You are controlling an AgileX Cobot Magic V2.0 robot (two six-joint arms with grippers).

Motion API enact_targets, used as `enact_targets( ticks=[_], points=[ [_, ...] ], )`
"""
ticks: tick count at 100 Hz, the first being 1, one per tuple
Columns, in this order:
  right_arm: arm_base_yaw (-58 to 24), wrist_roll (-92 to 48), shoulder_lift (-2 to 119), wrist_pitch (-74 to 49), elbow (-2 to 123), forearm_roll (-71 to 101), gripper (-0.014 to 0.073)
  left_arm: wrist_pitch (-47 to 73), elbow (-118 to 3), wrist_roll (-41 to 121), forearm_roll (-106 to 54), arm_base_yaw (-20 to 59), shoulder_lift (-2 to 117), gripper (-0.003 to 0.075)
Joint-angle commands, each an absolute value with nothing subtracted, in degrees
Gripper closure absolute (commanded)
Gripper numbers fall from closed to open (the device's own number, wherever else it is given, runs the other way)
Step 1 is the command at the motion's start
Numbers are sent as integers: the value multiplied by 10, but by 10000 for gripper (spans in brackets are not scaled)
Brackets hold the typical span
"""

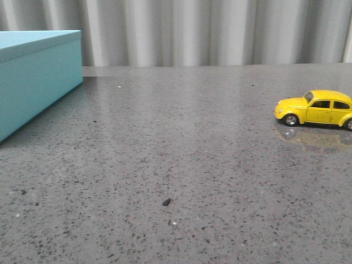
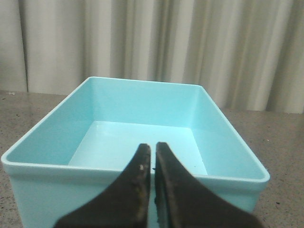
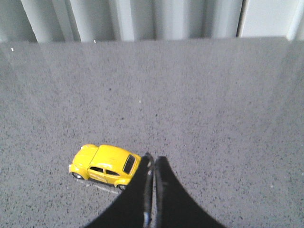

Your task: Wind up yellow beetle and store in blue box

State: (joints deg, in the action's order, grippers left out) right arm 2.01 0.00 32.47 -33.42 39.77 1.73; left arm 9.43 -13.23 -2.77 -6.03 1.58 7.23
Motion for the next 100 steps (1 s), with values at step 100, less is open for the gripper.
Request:
enact_targets(
  ticks=[100],
  points=[
    [-100, 36, 822, -571, 746, 17, 654, 44, -152, -33, -66, 14, 84, 741]
  ],
)
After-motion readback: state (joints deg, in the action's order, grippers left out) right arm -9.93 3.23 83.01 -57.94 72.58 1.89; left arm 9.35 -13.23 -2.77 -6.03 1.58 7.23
